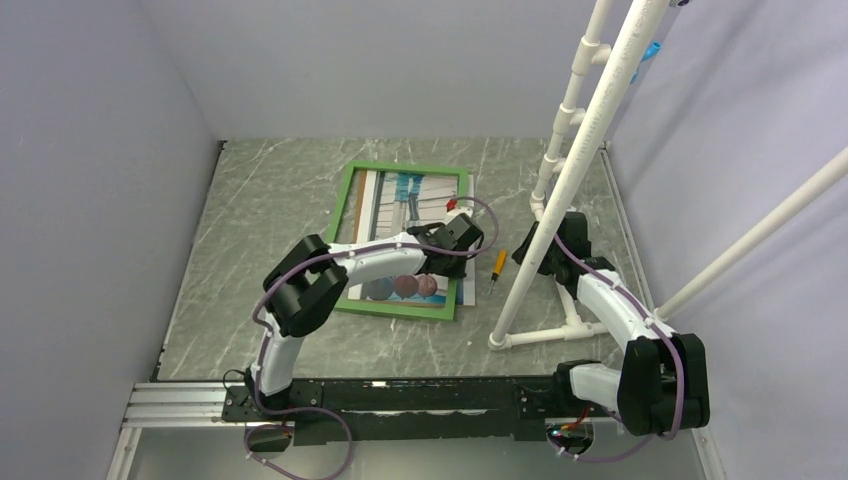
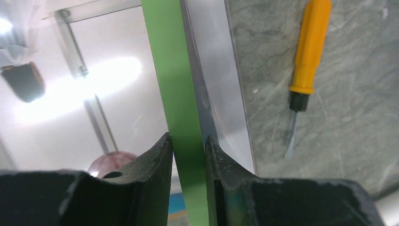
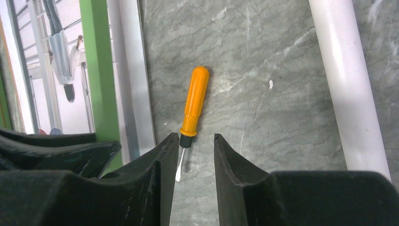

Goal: Take the photo out of the frame

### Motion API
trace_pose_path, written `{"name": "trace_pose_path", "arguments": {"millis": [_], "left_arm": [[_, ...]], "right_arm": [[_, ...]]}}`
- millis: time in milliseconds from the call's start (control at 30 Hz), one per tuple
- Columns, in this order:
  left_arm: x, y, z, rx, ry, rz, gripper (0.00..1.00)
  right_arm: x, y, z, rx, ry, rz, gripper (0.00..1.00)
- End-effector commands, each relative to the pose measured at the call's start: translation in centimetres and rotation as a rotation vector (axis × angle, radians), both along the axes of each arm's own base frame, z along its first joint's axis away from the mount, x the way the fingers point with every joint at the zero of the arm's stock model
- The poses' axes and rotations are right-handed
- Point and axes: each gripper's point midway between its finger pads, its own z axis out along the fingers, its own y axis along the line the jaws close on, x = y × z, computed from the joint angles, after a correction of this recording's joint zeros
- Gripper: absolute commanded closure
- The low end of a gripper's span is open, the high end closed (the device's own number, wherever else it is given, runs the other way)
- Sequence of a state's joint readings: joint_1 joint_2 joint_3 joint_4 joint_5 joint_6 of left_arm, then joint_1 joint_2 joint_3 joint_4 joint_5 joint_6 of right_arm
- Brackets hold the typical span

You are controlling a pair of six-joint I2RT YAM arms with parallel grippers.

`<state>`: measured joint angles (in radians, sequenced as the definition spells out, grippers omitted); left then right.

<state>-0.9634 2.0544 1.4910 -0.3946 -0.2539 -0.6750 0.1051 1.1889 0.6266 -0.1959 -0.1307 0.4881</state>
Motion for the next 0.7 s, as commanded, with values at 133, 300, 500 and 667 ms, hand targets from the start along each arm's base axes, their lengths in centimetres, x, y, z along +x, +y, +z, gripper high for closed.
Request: {"name": "trace_pose_path", "arguments": {"millis": [133,300,500,667], "left_arm": [[1.2,3.4,12.7,-0.137,-0.154,0.003,1.00],[1.3,8.8,14.4,-0.139,-0.148,0.095,1.00],[2.2,17.2,12.8,-0.109,-0.125,0.268,1.00],[2.3,23.7,10.6,-0.062,-0.117,0.386,1.00]], "right_arm": [[0.9,-0.2,1.6,-0.010,-0.091,0.008,0.64],[0.9,-0.1,1.7,-0.007,-0.091,0.013,0.64],[0.9,0.1,1.6,0.003,-0.092,0.023,0.64],[0.9,0.2,1.6,0.005,-0.092,0.028,0.64]]}}
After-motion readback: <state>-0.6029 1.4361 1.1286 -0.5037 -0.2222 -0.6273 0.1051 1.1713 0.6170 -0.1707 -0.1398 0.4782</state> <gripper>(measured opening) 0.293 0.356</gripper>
